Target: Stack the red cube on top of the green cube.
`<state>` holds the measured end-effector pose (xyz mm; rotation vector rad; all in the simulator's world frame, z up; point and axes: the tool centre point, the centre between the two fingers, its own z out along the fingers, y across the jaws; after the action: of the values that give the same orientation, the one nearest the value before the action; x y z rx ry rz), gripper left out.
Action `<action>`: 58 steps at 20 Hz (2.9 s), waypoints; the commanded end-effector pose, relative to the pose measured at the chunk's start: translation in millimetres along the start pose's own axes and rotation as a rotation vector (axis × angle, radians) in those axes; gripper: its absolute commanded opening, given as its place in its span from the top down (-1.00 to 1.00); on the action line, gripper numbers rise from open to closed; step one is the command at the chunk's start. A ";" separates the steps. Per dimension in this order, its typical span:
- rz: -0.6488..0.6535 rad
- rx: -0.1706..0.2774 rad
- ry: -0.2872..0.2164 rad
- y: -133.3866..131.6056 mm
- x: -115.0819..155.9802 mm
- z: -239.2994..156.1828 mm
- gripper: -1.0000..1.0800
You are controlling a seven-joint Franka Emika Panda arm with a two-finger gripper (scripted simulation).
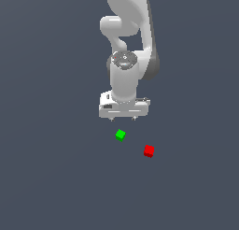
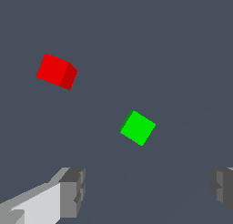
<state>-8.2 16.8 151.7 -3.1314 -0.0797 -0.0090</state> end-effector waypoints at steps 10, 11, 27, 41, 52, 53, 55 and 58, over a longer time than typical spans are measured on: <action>0.032 -0.001 0.000 -12.3 6.7 7.3 -0.92; 0.040 -0.001 0.000 -15.2 8.4 9.1 -0.92; 0.250 -0.007 -0.003 -87.6 64.0 57.1 -0.92; 0.363 -0.010 -0.004 -118.6 101.9 81.9 -0.92; 0.369 -0.010 -0.005 -120.2 104.4 89.5 -0.92; 0.369 -0.010 -0.005 -120.2 104.4 92.8 -0.92; 0.370 -0.010 -0.004 -119.8 104.2 101.7 -0.92; 0.370 -0.010 -0.004 -119.9 103.7 118.9 -0.92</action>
<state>90.5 142.9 43.4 -3.1014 0.4985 -0.0012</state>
